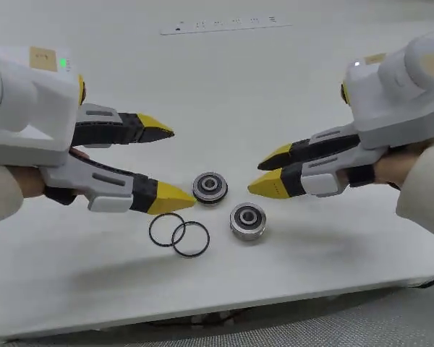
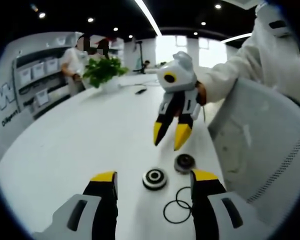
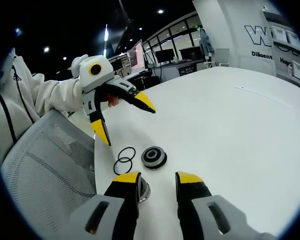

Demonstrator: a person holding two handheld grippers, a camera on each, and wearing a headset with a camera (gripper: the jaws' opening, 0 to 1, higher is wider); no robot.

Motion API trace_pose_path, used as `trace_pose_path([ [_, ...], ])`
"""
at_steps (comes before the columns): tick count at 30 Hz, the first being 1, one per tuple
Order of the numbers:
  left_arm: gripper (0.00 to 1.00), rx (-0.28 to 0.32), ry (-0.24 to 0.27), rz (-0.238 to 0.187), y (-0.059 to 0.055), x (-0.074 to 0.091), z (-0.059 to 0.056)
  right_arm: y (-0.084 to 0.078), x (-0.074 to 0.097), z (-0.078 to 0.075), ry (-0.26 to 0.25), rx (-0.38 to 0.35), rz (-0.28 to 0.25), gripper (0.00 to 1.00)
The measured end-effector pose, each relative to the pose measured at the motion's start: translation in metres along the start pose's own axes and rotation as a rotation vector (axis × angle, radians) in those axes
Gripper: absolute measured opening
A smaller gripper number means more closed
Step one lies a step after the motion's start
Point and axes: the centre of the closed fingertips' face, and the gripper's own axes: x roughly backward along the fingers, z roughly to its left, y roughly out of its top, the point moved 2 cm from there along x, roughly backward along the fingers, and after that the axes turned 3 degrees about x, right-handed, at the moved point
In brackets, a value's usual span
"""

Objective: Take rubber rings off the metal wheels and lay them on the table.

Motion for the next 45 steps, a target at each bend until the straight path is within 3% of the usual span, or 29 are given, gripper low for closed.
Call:
trace_pose_path([
  [9,0.33,0.005,-0.034,0.005,0.000,-0.019,-0.003,0.003,0.000,-0.007,0.002,-0.002,-0.023,0.25],
  [12,0.26,0.046,-0.016,0.014,-0.004,-0.025,0.002,0.003,-0.003,-0.008,0.016,-0.001,-0.023,0.25],
  [19,0.22,0.064,-0.032,0.039,-0.013,-0.036,-0.001,-0.004,-0.013,-0.008,0.057,0.001,-0.009,0.24],
  [26,0.18,0.059,-0.046,0.091,-0.026,-0.043,-0.005,-0.007,-0.023,-0.006,0.090,-0.018,-0.013,0.24],
  [27,0.17,0.051,-0.046,0.076,-0.023,-0.042,-0.005,-0.007,-0.024,-0.005,0.094,-0.017,-0.012,0.24],
  [30,0.15,0.051,-0.040,0.079,-0.024,-0.041,-0.004,-0.007,-0.025,-0.004,0.097,-0.017,-0.012,0.24],
  [34,0.14,0.002,-0.036,0.078,-0.023,-0.041,-0.004,-0.007,-0.025,-0.005,0.091,-0.017,-0.014,0.24],
  [45,0.14,-0.011,-0.061,0.067,-0.016,-0.053,-0.004,-0.010,-0.027,-0.006,0.080,0.008,0.005,0.21],
])
